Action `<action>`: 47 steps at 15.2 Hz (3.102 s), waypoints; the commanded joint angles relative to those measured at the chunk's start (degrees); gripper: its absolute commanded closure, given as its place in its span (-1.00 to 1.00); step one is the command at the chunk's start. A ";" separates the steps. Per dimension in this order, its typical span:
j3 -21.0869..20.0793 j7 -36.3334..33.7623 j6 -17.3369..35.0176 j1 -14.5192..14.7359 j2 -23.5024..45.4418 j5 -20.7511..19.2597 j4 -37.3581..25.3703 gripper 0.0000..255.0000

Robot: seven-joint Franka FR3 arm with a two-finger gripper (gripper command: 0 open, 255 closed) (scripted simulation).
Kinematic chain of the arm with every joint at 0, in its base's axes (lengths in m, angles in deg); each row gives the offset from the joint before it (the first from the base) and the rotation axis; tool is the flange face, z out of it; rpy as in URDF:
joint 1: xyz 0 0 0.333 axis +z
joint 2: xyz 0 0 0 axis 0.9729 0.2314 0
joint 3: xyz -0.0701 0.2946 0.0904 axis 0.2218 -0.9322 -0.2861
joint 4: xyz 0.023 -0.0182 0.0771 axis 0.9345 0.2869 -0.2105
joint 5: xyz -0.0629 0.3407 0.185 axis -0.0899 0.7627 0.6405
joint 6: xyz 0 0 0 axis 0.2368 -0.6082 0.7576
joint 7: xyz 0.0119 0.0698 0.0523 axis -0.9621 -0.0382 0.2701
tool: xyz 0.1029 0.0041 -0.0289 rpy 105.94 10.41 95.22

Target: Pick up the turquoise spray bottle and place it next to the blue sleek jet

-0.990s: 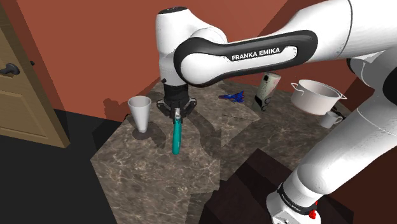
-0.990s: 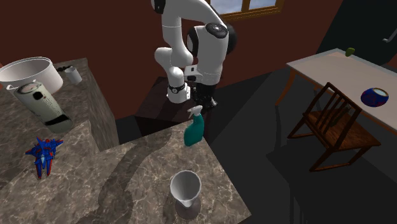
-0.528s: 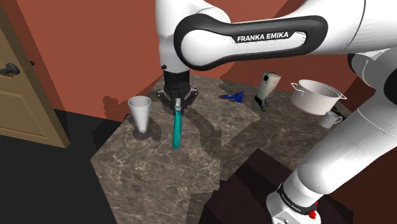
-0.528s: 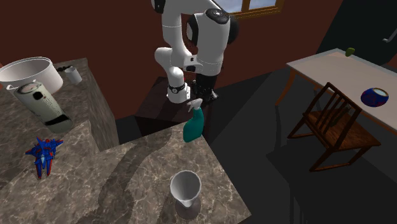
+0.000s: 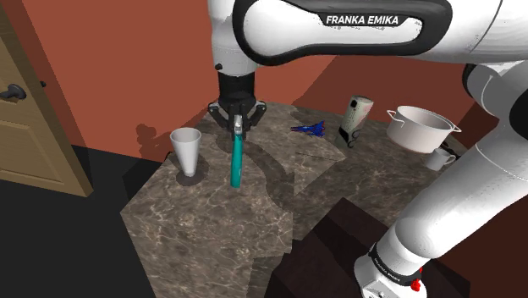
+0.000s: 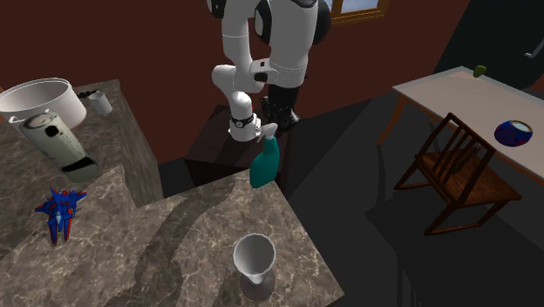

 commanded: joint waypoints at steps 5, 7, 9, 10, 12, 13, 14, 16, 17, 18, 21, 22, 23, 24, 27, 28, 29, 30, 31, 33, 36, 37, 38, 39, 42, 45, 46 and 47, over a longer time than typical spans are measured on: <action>-0.28 -0.22 -4.67 0.03 1.17 -0.68 -5.55 1.00; -0.41 -0.32 -6.31 0.05 1.67 -0.98 -7.57 1.00; -0.57 -0.45 -7.97 0.11 2.25 -1.33 -9.67 1.00; -0.66 -0.53 -8.82 0.14 2.57 -1.53 -10.76 1.00; -0.87 -0.73 -10.53 0.24 3.29 -1.97 -13.01 1.00; -0.98 -0.84 -11.40 0.31 3.68 -2.21 -14.17 1.00; -1.11 -0.96 -12.28 0.38 4.10 -2.47 -15.36 1.00; -1.39 -1.24 -14.09 0.58 5.02 -3.06 -17.84 1.00; -1.55 -1.39 -15.01 0.71 5.53 -3.39 -19.13 1.00; -1.72 -1.56 -15.95 0.85 6.06 -3.74 -20.45 1.00; -2.28 -2.15 -18.87 1.42 7.86 -4.96 -24.67 1.00; -2.49 -2.37 -19.89 1.67 8.54 -5.44 -26.17 1.00; -2.71 -2.61 -20.94 1.96 9.26 -5.95 -27.72 1.00; -2.93 -2.86 -22.01 2.30 10.02 -6.50 -29.33 1.00; -3.56 -3.59 -25.06 3.46 12.29 -8.22 -33.98 1.00; -2.43 -1.40 -23.77 1.63 9.93 -6.59 -31.18 1.00; -1.31 0.77 -22.60 0.00 7.77 -5.18 -28.62 1.00; -0.17 2.90 -21.55 -1.43 5.79 -3.95 -26.27 1.00; 1.05 4.98 -20.58 -2.61 3.98 -2.90 -24.09 1.00; 3.56 8.96 -18.85 -4.49 0.83 -1.28 -20.17 1.00; 7.27 14.48 -16.59 -6.52 -2.84 0.19 -15.23 1.00; 8.47 16.22 -15.89 -7.07 -3.83 0.47 -13.79 1.00; 9.59 17.91 -15.22 -7.65 -4.71 0.69 -12.44 1.00; 10.70 19.56 -14.56 -8.18 -5.49 0.84 -11.19 1.00; 13.89 24.27 -12.66 -9.67 -7.29 0.93 -7.92 1.00; 16.87 28.71 -10.83 -11.11 -8.35 0.66 -5.35 1.00; 17.81 30.13 -10.23 -11.60 -8.55 0.51 -4.64 1.00; 18.73 31.53 -9.63 -12.11 -8.69 0.35 -4.00 1.00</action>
